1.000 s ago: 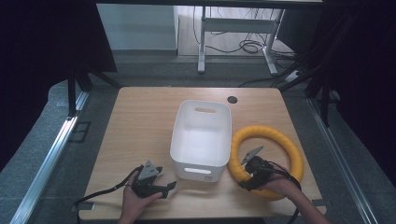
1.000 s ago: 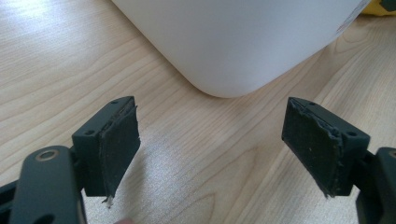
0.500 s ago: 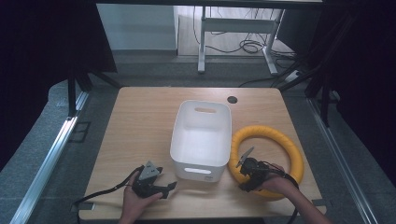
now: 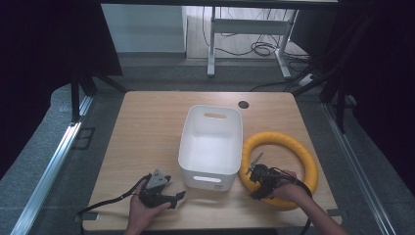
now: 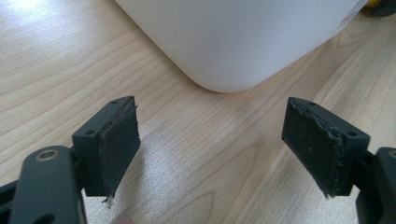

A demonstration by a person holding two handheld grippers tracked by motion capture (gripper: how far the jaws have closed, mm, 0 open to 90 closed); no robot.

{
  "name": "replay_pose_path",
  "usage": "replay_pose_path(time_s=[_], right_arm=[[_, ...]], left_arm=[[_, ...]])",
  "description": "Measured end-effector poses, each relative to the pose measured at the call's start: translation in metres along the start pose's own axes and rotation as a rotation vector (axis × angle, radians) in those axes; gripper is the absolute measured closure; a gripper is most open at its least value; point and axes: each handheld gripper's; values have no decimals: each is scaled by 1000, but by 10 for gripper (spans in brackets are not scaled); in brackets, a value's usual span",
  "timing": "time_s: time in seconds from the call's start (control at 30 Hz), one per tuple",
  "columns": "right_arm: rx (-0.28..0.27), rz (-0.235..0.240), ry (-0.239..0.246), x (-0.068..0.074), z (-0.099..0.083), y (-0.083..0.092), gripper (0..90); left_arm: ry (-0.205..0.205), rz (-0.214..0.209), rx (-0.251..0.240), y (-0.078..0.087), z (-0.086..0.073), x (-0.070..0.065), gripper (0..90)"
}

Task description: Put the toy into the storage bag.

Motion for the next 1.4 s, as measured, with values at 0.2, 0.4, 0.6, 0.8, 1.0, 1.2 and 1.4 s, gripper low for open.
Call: replay_pose_path(time_s=[0.2, 0.4, 0.6, 0.8, 1.0, 1.2, 1.4], right_arm=[[-69, 63, -52, -7, -8, 3, 484], [-225, 118, -106, -17, -21, 22, 489], [-357, 111, -163, -24, -31, 40, 492], [-491, 72, -215, -27, -39, 47, 493], [-570, 61, -251, -29, -45, 51, 494], [-645, 46, -278, -28, -53, 58, 495], [-686, 41, -288, -29, -59, 61, 495]], left_arm=[[0, 1, 2, 0, 0, 0, 192], [0, 2, 2, -1, 0, 0, 192], [0, 0, 2, -1, 0, 0, 192], [1, -1, 4, -1, 0, 0, 192], [2, -1, 2, -1, 0, 0, 192], [1, -1, 2, 0, 0, 0, 192], [5, -2, 1, -1, 0, 0, 192]])
Point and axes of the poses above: each handheld gripper's, and its own axes: y roughly backward along the jaws, z roughly out of its top, x roughly to its left, and after that the axes turned 11 degrees about y, right-handed
